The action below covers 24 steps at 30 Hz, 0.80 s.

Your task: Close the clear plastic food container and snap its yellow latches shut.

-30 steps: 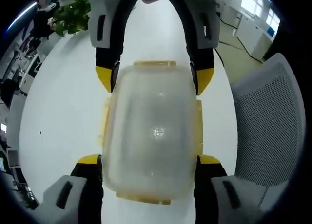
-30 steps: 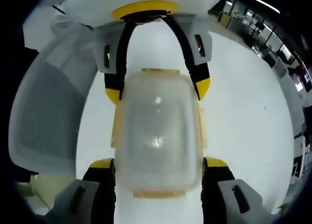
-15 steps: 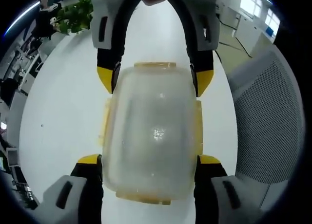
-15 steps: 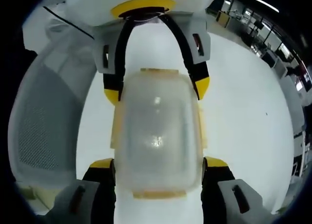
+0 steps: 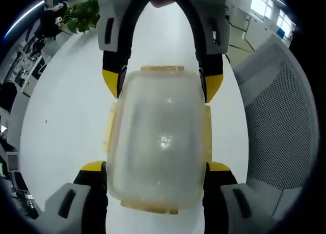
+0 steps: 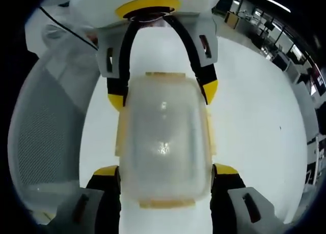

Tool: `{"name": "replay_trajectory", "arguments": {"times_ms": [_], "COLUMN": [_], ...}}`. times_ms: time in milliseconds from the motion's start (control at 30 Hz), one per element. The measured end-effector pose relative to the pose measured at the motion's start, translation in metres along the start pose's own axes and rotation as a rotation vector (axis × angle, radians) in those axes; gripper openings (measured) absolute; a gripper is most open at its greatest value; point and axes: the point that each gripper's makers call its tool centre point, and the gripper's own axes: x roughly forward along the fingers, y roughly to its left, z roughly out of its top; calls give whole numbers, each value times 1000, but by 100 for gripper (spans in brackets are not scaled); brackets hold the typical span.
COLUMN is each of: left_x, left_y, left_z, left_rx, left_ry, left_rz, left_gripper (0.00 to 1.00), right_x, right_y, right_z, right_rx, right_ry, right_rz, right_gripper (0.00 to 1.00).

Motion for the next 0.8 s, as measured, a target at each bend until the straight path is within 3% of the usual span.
{"name": "replay_trajectory", "arguments": {"times_ms": [567, 800], "left_x": [-13, -16], "left_y": [5, 5], "left_z": [-34, -41], "left_rx": [-9, -7], "left_ry": [-2, -2], "left_rz": [-1, -4], "left_gripper": [77, 77], "right_x": [14, 17], "right_y": [-2, -1], "right_z": [34, 42], "right_rx": [3, 11], "right_ry": [-9, -3], "right_rz": [-4, -13], "right_gripper": [72, 72]}}
